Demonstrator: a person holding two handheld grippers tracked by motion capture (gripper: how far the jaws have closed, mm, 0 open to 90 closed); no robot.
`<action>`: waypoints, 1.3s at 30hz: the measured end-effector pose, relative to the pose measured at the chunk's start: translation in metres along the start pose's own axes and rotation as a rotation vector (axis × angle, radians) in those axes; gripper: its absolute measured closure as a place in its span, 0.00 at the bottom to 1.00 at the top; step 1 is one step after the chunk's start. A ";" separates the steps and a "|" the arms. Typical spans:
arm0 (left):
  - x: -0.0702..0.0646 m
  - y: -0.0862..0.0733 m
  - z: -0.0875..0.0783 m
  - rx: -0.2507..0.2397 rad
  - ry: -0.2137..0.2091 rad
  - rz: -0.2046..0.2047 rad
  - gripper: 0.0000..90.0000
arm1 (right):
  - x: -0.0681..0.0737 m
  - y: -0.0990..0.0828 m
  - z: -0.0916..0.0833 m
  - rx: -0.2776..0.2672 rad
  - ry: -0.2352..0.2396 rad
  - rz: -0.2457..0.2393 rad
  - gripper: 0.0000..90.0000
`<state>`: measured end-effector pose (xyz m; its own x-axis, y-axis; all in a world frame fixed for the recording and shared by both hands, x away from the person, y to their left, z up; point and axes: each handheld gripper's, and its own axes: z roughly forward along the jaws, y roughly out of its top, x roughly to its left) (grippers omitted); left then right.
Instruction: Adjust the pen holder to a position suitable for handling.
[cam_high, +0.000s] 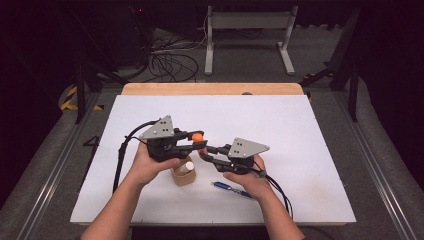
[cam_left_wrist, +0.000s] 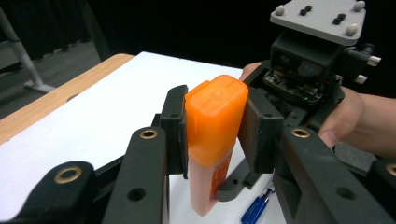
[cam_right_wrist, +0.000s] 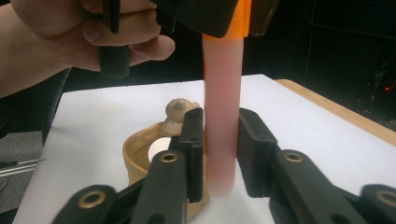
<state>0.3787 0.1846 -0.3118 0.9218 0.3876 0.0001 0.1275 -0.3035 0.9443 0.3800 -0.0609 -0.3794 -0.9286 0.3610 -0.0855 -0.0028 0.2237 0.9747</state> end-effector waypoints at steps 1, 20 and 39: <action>0.001 0.000 -0.001 0.001 0.002 -0.001 0.73 | 0.000 0.000 0.000 0.002 0.003 0.000 0.78; 0.006 -0.003 -0.030 0.005 0.077 -0.015 0.73 | -0.007 0.005 -0.013 -0.042 -0.019 0.044 0.48; 0.010 -0.029 -0.032 0.086 0.111 -0.031 0.73 | -0.014 0.006 -0.022 -0.042 -0.050 0.061 0.47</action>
<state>0.3725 0.2256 -0.3287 0.8712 0.4907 0.0125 0.1906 -0.3616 0.9126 0.3847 -0.0843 -0.3680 -0.9078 0.4179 -0.0353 0.0362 0.1619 0.9861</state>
